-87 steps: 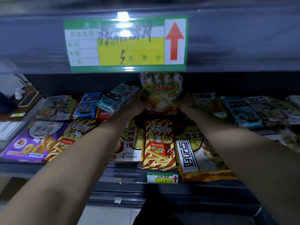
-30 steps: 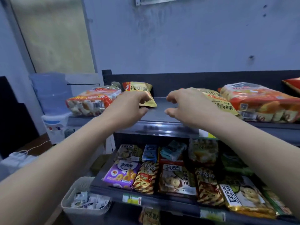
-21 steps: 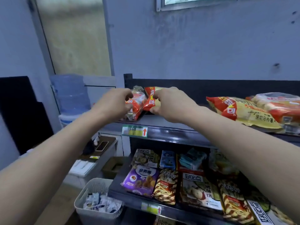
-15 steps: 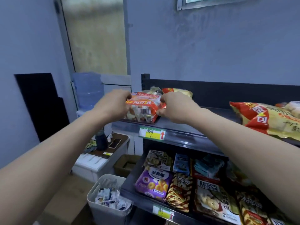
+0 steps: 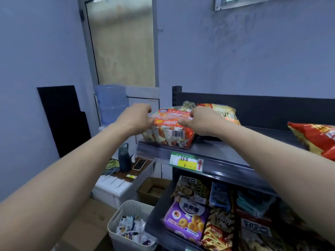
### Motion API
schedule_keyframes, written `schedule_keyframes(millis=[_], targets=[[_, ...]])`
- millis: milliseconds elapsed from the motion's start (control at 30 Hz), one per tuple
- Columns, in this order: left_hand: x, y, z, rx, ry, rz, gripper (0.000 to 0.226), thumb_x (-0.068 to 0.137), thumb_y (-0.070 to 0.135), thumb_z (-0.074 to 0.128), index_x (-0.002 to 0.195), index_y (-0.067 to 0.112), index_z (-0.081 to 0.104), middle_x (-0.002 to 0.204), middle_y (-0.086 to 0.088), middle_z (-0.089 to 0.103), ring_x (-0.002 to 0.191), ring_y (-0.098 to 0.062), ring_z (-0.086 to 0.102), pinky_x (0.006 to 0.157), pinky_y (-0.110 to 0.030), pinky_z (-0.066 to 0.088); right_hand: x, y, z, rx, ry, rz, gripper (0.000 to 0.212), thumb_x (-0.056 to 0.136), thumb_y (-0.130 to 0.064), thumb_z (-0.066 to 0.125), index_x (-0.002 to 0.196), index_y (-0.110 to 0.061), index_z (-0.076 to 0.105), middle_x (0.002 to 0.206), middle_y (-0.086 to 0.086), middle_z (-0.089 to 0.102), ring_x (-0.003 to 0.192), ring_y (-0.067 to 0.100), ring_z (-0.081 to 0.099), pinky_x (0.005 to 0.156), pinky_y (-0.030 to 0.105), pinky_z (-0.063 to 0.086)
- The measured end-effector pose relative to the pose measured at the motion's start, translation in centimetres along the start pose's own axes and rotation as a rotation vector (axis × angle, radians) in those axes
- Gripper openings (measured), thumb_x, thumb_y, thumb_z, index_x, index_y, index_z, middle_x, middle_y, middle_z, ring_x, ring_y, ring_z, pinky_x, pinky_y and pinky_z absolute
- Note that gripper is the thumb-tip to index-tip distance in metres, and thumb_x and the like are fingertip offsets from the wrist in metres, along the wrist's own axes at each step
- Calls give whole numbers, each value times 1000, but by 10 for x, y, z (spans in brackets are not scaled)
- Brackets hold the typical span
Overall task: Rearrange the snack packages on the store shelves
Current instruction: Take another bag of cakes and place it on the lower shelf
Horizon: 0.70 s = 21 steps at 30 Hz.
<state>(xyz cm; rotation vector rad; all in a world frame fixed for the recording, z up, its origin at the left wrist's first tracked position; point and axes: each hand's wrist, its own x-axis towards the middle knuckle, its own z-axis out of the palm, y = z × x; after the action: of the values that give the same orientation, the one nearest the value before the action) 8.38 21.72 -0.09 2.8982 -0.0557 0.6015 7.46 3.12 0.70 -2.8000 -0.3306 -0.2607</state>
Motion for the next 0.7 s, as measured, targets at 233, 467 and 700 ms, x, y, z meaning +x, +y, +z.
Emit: schedule_keyframes(millis=[233, 467, 700], targets=[[42, -20, 17, -110, -227, -67, 61, 89, 58, 45, 111, 2, 56, 108, -14, 62, 88, -27, 57, 68, -32, 41, 33, -15, 22, 315, -80, 270, 49, 97, -46, 43, 101, 1, 56, 112, 16, 60, 76, 25, 59, 76, 37, 54], [67, -42, 35, -555, -465, -83, 54, 86, 54, 55, 102, 3, 57, 81, -5, 63, 70, -17, 60, 57, -26, 50, 50, -34, 39, 442, 4, 479, 46, 91, -39, 59, 116, -2, 49, 106, 16, 57, 87, 31, 59, 74, 41, 56], [65, -63, 37, -736, -349, -44, 45, 86, 38, 63, 115, 4, 54, 99, -6, 61, 76, -14, 58, 56, -23, 45, 53, -57, 55, 565, 154, 454, 47, 85, -34, 68, 120, -6, 54, 110, 10, 63, 74, 16, 60, 58, 26, 51]])
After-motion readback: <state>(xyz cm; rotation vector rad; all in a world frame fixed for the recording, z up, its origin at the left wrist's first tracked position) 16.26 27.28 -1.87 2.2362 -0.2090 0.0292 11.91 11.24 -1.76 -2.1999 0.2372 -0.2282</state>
